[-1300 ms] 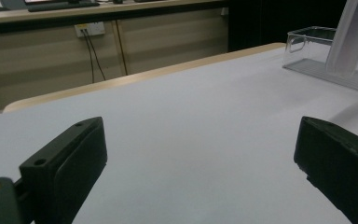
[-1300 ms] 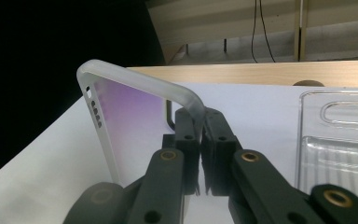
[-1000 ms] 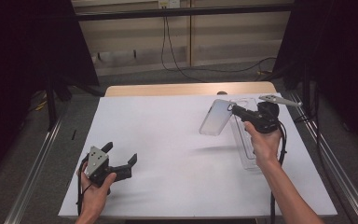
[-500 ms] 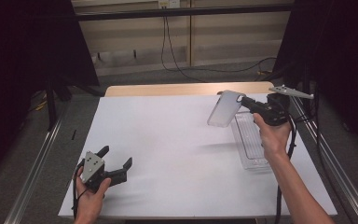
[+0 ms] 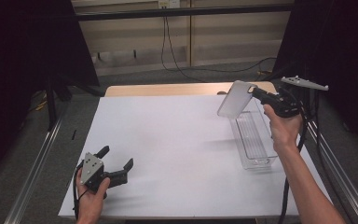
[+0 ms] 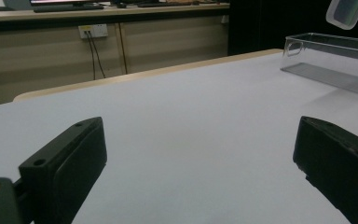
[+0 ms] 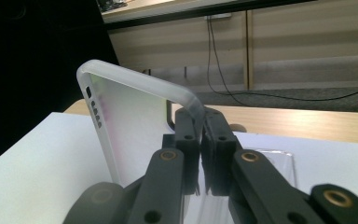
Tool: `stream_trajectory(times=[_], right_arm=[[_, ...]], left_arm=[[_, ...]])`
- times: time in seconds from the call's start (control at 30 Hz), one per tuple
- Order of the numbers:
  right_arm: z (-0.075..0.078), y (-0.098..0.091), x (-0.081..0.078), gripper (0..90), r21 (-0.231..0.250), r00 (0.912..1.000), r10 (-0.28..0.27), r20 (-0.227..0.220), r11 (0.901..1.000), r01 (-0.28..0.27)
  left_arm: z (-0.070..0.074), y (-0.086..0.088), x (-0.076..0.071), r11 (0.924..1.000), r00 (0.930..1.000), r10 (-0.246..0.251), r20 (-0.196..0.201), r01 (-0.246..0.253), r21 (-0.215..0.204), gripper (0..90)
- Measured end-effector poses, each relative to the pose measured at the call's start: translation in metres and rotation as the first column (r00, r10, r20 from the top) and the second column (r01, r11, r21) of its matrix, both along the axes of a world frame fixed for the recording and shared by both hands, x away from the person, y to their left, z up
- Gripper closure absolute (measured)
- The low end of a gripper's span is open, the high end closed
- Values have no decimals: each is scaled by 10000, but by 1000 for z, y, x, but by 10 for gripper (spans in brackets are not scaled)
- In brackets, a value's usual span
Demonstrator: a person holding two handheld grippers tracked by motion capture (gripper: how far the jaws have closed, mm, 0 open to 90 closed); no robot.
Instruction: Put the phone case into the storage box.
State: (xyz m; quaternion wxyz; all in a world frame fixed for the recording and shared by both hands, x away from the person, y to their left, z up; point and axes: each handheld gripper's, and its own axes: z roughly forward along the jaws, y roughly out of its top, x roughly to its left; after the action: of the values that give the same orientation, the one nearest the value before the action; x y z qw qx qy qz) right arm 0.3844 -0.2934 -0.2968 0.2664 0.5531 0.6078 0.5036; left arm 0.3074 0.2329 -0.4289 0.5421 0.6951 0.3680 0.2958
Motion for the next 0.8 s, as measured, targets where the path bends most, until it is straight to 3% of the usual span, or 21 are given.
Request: stream_trajectory(times=[0.23, 0.8], right_arm=[[4, -10, 6, 861, -196, 9993, -363, -6, 9991, 363], [8, -31, 26, 861, -864, 9938, -1114, 46, 9900, 1114]], left_arm=[[0, 1, -1, 9995, 9994, -190, 285, 197, -255, 17], [0, -5, -4, 9985, 9978, -546, 364, 548, -47, 28]])
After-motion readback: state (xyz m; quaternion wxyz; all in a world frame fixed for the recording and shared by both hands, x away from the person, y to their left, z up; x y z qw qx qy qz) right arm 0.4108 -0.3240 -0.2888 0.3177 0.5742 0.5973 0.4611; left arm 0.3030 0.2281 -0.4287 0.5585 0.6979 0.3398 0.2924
